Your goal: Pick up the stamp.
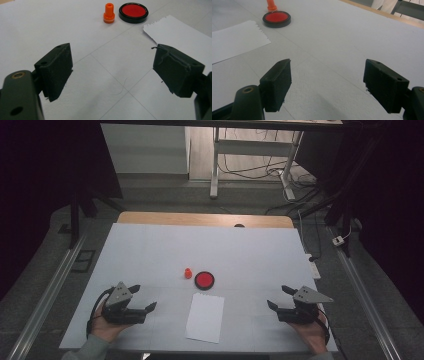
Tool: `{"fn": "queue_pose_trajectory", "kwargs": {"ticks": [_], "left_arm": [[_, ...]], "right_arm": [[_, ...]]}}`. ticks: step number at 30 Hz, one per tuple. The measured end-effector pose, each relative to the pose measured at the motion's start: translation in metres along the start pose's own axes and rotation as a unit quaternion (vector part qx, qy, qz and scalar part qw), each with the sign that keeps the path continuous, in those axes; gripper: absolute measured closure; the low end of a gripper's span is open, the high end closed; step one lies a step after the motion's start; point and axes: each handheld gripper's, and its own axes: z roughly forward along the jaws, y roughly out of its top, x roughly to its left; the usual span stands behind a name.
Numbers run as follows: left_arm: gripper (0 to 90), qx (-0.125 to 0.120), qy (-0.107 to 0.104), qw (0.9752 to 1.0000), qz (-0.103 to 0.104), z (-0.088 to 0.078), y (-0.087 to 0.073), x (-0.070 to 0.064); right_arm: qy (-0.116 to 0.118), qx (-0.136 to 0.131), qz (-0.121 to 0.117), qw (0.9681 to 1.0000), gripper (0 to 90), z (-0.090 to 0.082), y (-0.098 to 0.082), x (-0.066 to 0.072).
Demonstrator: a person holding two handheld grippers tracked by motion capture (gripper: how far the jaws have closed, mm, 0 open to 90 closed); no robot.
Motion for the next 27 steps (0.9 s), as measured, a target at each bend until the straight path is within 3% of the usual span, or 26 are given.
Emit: {"fn": "queue_pose_trajectory", "kwargs": {"ticks": [16,27], "left_arm": [[17.6,-0.007,-0.006,0.9999,-0.007,-0.0019,-0.0007,0.0049],[18.1,-0.004,-0.011,0.9999,0.000,-0.0001,0.0010,0.0029]], "right_arm": [[0.001,0.002,0.003,1.0000,25.1,-0.0004,-0.0004,0.0034],[0.003,0.000,0.008,1.0000,26.8,-0.0053,-0.0068,0.0034]]}}
